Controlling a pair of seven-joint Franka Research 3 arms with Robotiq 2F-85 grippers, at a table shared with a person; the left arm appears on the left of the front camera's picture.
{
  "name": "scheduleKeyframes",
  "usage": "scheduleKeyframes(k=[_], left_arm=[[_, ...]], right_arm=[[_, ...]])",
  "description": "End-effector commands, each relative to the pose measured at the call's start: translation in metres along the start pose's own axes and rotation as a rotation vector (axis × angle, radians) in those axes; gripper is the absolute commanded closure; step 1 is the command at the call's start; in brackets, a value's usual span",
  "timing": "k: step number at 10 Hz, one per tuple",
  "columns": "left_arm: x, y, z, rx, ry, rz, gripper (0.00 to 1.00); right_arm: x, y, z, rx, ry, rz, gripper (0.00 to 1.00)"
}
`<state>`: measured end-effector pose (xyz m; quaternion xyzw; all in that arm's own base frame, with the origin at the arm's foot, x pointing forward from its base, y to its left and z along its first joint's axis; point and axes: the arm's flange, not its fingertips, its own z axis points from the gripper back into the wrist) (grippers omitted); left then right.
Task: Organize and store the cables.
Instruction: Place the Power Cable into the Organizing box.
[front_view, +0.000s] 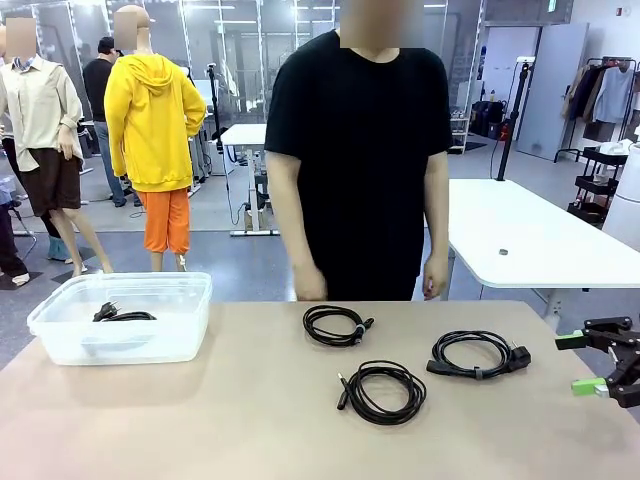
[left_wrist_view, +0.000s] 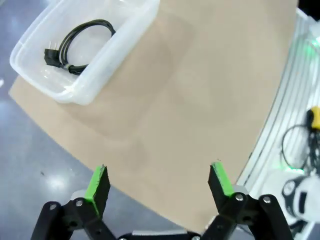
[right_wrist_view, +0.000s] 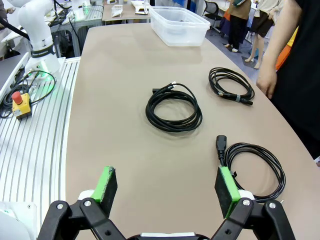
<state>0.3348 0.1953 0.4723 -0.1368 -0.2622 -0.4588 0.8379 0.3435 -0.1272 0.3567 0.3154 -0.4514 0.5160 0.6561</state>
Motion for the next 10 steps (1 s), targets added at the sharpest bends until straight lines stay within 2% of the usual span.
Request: scheduleKeyframes(k=[1, 2, 4, 5, 10], left_arm=[[-0.014, 0.025, 0.002, -0.105, -0.061, -0.12, 0.0], [-0.029, 0.023, 0.007, -0.123, -0.108, -0.167, 0.0], [-0.038, 0.022, 0.011, -0.131, -0.153, -0.146, 0.0], [-0.03, 0.014, 0.004, -0.078, -0.092, -0.155, 0.0], [-0.03, 0.014, 0.004, -0.078, -0.092, -0.155, 0.0]], right_arm=[[0.002, 0.002, 0.002, 0.011, 0.008, -0.005, 0.0], [0.002, 0.002, 0.002, 0.011, 0.008, -0.005, 0.0], [0.002, 0.002, 0.002, 0.011, 0.008, -0.005, 0.0], [0.002, 0.002, 0.002, 0.011, 0.008, -0.005, 0.0], [0.002, 0.002, 0.002, 0.011, 0.008, -0.005, 0.0]])
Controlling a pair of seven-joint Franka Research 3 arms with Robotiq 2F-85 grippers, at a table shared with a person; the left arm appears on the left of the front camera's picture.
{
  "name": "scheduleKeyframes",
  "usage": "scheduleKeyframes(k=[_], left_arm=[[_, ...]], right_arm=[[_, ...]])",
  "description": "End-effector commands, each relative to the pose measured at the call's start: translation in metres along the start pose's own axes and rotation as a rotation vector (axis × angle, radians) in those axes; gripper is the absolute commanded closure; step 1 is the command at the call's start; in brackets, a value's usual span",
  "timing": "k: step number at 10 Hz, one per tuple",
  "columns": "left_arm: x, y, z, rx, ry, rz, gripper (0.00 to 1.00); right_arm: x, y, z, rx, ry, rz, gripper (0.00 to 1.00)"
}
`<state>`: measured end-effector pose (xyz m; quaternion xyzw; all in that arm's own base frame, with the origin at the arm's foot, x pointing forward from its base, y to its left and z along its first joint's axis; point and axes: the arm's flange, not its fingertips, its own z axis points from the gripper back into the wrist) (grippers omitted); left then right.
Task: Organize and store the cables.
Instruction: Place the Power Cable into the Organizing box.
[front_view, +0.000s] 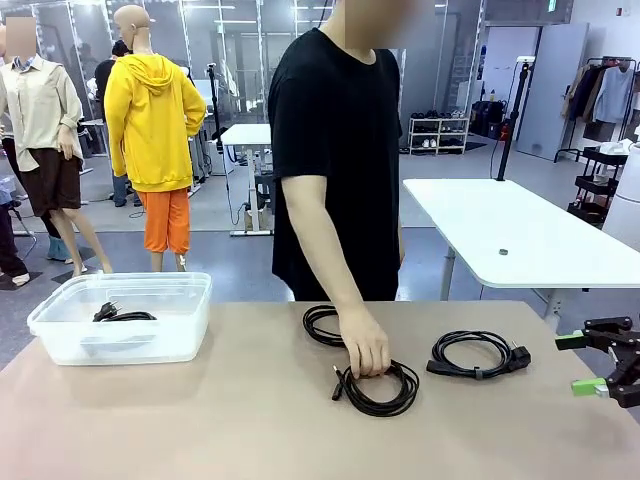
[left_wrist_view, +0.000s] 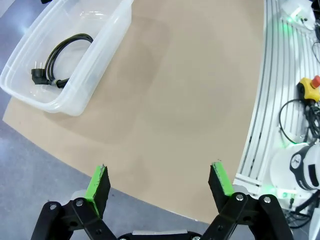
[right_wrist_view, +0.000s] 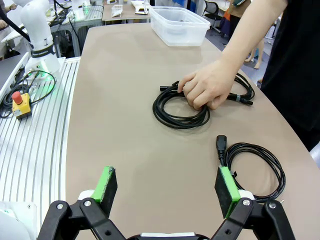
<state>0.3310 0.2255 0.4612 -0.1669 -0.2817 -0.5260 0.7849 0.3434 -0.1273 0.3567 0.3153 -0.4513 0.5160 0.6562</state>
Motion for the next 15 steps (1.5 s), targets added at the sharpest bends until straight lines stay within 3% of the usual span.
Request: scheduleKeyframes(k=[1, 2, 3, 6, 10, 11, 15], left_arm=[[-0.002, 0.001, -0.002, 0.006, -0.021, -0.005, 0.0], [-0.002, 0.001, -0.002, 0.006, -0.021, -0.005, 0.0], [-0.002, 0.001, -0.002, 0.006, -0.021, -0.005, 0.0], [-0.002, 0.001, -0.002, 0.006, -0.021, -0.005, 0.0], [-0.002, 0.001, -0.002, 0.006, -0.021, -0.005, 0.0], [-0.002, 0.001, -0.002, 0.006, -0.021, -0.005, 0.0], [-0.002, 0.001, -0.002, 0.006, -0.021, -0.005, 0.0]], right_arm=[[0.002, 0.002, 0.002, 0.011, 0.007, -0.005, 0.0], [0.0, 0.0, 0.0, 0.0, 0.0, 0.0, 0.0], [0.033, -0.002, -0.009, 0.056, 0.088, 0.02, 0.0], [0.093, -0.046, -0.058, 0.139, 0.511, -0.118, 0.0], [0.118, -0.093, -0.137, 0.2, 0.821, -0.153, 0.0], [0.113, -0.1, -0.154, 0.2, 0.871, -0.155, 0.0], [0.074, -0.117, -0.195, 0.155, 0.916, -0.075, 0.0]])
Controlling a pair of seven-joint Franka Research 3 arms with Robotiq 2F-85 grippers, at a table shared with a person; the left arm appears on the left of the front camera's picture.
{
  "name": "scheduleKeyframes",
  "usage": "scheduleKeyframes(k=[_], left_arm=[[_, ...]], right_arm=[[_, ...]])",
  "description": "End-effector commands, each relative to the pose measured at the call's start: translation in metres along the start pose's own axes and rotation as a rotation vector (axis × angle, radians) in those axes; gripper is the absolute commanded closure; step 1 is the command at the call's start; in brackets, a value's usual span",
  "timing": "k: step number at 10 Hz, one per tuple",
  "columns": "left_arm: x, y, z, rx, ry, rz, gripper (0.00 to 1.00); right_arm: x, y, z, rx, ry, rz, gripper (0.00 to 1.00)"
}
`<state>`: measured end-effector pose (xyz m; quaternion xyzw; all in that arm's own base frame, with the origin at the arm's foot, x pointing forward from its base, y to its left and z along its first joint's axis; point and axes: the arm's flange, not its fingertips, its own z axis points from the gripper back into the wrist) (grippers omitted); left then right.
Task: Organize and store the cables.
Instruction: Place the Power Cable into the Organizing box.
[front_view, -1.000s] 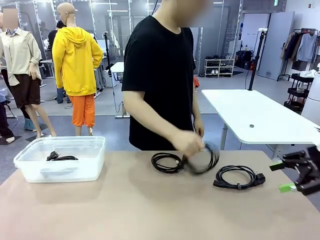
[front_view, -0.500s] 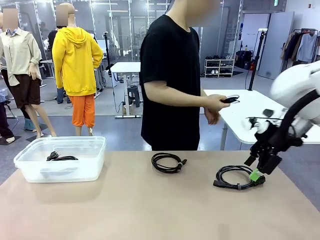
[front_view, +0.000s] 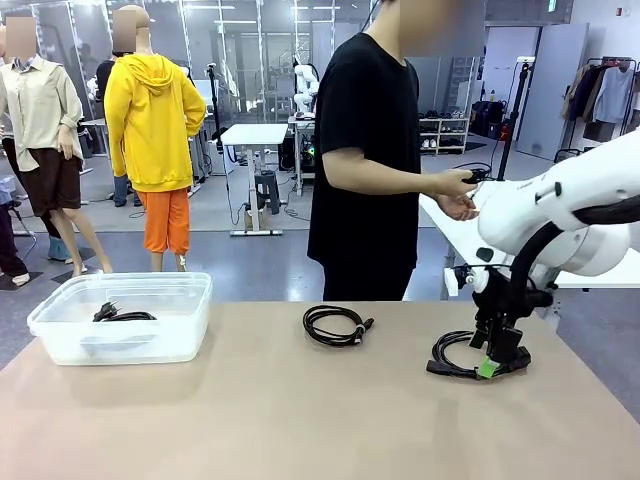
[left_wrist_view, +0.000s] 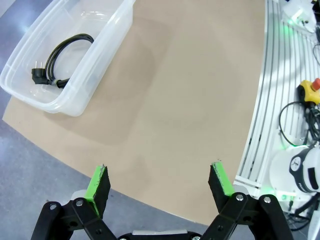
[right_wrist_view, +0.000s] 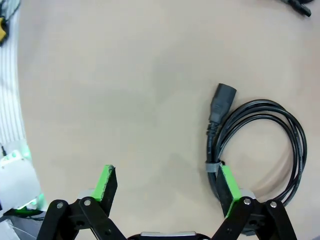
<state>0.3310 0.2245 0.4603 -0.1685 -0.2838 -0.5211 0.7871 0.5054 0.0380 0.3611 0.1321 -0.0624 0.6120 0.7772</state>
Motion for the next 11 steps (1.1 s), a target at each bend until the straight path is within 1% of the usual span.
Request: scheduleKeyframes(k=[1, 3, 4, 5, 6, 7, 8, 10, 11], left_arm=[[-0.002, 0.001, 0.0, 0.002, -0.016, -0.015, 0.0], [-0.002, 0.001, 0.0, 0.002, -0.016, -0.015, 0.0], [-0.002, 0.001, 0.0, 0.002, -0.016, -0.015, 0.0], [-0.002, 0.001, 0.0, 0.002, -0.016, -0.015, 0.0], [-0.002, 0.001, 0.0, 0.002, -0.016, -0.015, 0.0], [-0.002, 0.001, 0.0, 0.002, -0.016, -0.015, 0.0], [-0.002, 0.001, 0.0, 0.002, -0.016, -0.015, 0.0], [-0.002, 0.001, 0.0, 0.002, -0.016, -0.015, 0.0], [-0.002, 0.001, 0.0, 0.002, -0.016, -0.015, 0.0]], right_arm=[[0.003, -0.014, -0.02, -0.027, 0.042, 0.003, 0.0], [0.002, -0.027, -0.042, -0.063, 0.12, 0.009, 0.0], [0.001, -0.032, -0.049, -0.067, 0.133, 0.015, 0.0], [0.0, -0.036, -0.054, -0.07, 0.133, 0.016, 0.0], [-0.001, -0.038, -0.06, -0.046, 0.115, 0.014, 0.0], [-0.002, -0.039, -0.062, -0.071, 0.131, 0.018, 0.0], [-0.003, -0.042, -0.06, -0.094, 0.128, 0.012, 0.0], [-0.006, -0.042, -0.062, -0.09, 0.17, 0.004, 0.0], [-0.007, -0.041, -0.061, -0.087, 0.167, 0.0, 0.0]])
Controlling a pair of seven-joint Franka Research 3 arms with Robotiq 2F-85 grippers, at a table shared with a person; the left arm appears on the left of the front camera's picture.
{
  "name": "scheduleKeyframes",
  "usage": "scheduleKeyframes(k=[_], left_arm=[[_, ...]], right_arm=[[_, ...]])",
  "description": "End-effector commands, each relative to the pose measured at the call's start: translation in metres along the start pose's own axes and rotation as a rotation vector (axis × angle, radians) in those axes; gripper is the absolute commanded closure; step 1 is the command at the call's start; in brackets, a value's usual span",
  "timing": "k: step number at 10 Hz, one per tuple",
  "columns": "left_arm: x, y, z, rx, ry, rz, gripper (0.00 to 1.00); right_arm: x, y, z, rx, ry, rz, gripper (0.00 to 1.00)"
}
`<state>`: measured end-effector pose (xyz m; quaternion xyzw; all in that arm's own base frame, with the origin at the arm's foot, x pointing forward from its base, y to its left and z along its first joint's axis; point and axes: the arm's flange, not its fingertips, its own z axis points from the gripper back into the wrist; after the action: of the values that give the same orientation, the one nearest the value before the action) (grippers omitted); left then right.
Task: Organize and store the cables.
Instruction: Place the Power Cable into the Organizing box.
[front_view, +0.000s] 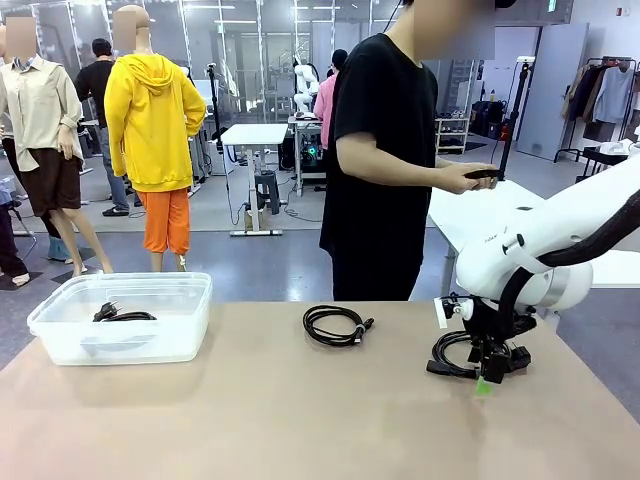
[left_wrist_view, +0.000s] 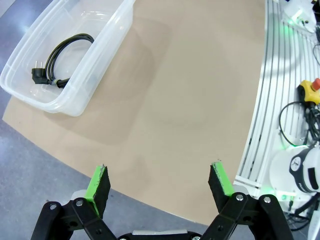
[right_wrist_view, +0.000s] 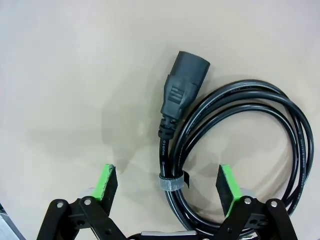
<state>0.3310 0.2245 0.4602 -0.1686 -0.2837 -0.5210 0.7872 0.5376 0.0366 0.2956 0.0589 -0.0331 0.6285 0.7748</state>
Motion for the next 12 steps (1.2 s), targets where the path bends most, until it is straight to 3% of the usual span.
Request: scheduleKeyframes(k=[1, 2, 3, 4, 6, 7, 8, 9, 11, 12], left_arm=[[-0.002, 0.001, 0.0, 0.002, -0.016, -0.015, 0.0], [-0.002, 0.001, 0.0, 0.002, -0.016, -0.015, 0.0], [-0.002, 0.001, 0.0, 0.002, -0.016, -0.015, 0.0], [-0.002, 0.001, 0.0, 0.002, -0.016, -0.015, 0.0], [-0.002, 0.001, 0.0, 0.002, -0.016, -0.015, 0.0], [-0.002, 0.001, 0.0, 0.002, -0.016, -0.015, 0.0], [-0.002, 0.001, 0.0, 0.002, -0.016, -0.015, 0.0], [-0.002, 0.001, 0.0, 0.002, -0.016, -0.015, 0.0], [-0.002, 0.001, 0.0, 0.002, -0.016, -0.015, 0.0], [-0.002, 0.001, 0.0, 0.002, -0.016, -0.015, 0.0]], right_arm=[[0.003, -0.001, 0.0, -0.014, 0.033, -0.032, 0.0], [0.005, 0.0, 0.0, -0.024, 0.038, -0.029, 0.41], [0.007, 0.001, -0.001, -0.032, 0.05, -0.024, 0.6], [0.008, 0.002, 0.0, -0.039, 0.052, -0.016, 1.0], [0.008, 0.004, 0.002, -0.047, 0.074, -0.009, 1.0], [0.009, 0.004, 0.005, -0.052, 0.08, -0.005, 0.86], [0.012, 0.005, 0.007, -0.055, 0.078, 0.003, 0.96], [0.016, 0.006, 0.011, -0.064, 0.079, 0.011, 1.0], [0.031, 0.014, 0.04, -0.102, 0.062, 0.012, 1.0], [0.041, 0.022, 0.059, -0.098, 0.069, 0.007, 0.86]])
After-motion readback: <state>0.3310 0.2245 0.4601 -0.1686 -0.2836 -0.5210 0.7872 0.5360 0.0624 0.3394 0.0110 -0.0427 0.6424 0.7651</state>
